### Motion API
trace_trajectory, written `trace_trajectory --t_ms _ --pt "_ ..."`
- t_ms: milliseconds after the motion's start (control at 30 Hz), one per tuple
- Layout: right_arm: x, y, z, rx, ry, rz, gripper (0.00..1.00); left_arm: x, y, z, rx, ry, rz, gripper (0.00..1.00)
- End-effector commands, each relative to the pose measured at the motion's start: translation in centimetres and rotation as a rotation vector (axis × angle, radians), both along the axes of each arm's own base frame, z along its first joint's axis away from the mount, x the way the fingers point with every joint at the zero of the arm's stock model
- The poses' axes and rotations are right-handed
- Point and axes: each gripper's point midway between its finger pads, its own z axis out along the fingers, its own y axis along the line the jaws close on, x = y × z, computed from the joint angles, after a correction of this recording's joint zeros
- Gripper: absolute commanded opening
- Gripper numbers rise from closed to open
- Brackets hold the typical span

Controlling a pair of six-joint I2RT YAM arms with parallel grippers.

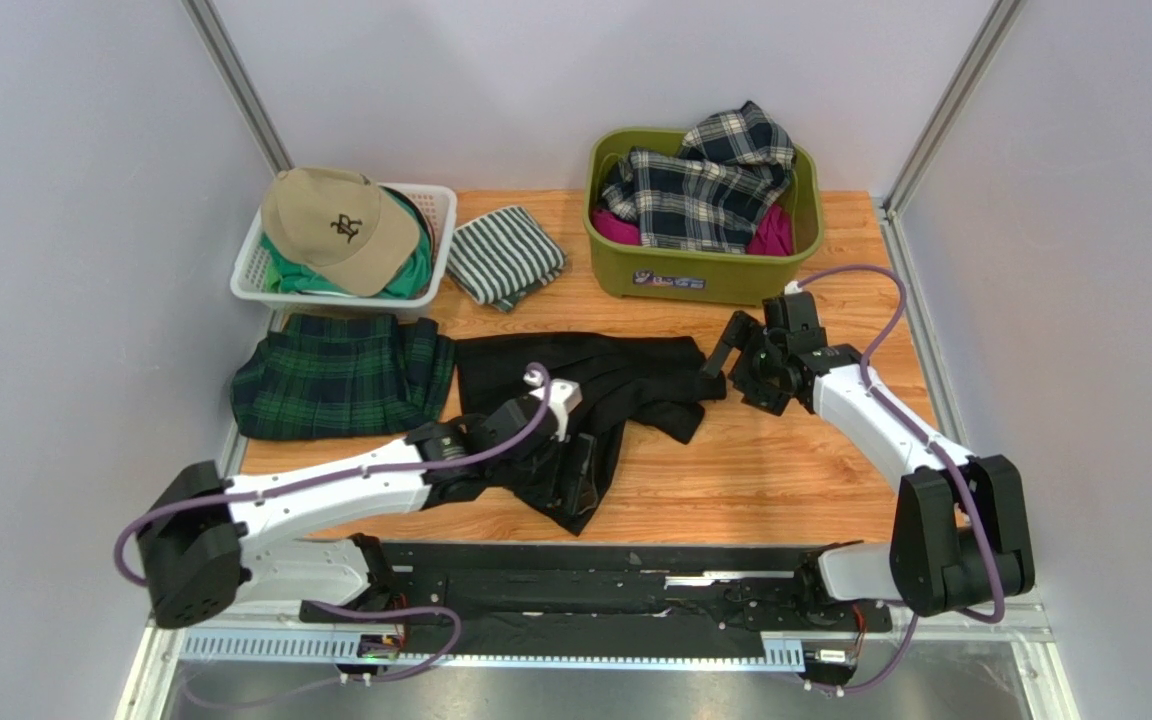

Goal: Fold and stack the skirts
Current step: Flatten out the skirt at the center of the board.

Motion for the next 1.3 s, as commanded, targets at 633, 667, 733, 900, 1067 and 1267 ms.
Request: trace_trajectory --t_ms 633,667,733,900,1067,1267 --pt "0.0 2.1 -3.3 0.210 0.047 -0.116 0.80 5.1 1.0 -1.8 0.263 -0.122 0.189 0.00" --pt "0.8 2.7 -2.8 0.250 0.010 -0.115 0.79 5.0 0.9 -1.8 0.258 -0.120 0.183 0.00" --pt "1.2 3.0 -2.9 0.286 0.004 -0.143 0.77 5.0 0.9 -1.3 0.249 -0.126 0.180 0.00" --pt "2.7 3.3 -1.9 0.290 -0.073 -0.173 0.65 5.0 1.9 -0.8 0.277 -0.136 0.198 0.00" --pt "4.4 4.2 -0.6 0.323 -0.158 -0.165 0.42 5.2 2.9 0.0 0.298 -0.159 0.226 0.00" --pt "6.0 5.2 0.4 0.328 -0.217 -0.135 0.04 5.4 4.0 1.3 0.304 -0.192 0.245 0.00"
